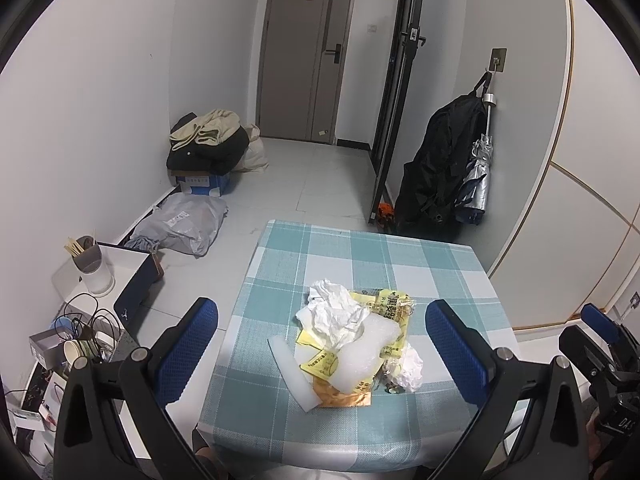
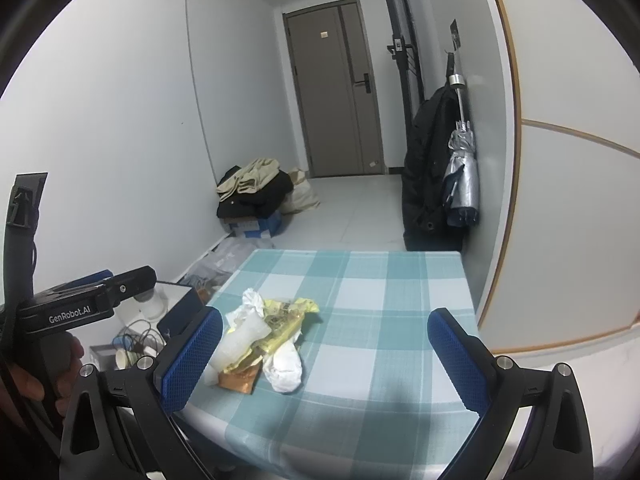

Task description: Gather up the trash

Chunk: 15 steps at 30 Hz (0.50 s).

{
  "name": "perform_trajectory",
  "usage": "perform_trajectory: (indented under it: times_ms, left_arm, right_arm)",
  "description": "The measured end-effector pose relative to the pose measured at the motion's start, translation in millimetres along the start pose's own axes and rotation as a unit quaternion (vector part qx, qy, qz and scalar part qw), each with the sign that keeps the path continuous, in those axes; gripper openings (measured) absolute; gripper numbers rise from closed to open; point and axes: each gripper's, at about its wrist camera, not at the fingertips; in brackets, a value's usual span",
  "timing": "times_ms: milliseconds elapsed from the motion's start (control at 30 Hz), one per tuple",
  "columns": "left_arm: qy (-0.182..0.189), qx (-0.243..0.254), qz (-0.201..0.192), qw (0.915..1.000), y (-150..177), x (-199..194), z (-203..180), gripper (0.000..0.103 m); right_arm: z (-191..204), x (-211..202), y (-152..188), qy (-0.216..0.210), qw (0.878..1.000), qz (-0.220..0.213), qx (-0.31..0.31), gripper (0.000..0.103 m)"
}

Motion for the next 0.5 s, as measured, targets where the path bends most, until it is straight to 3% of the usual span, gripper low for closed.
perform_trajectory:
  times_ms: [500]
  left_arm:
    - [0.004, 0.002, 0.003, 1.0, 2.2, 1.4, -0.9, 0.102]
  right_arm:
    - [-2.8, -0.5, -1.3, 0.001, 1.0, 0.003, 0.008, 0.103]
Point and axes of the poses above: each gripper's, at about its wrist camera, not at the fingertips, and x roughly the way its jaws point, z to its left, y to its underside, and after that the axes turned 10 degrees about -x, right-handed
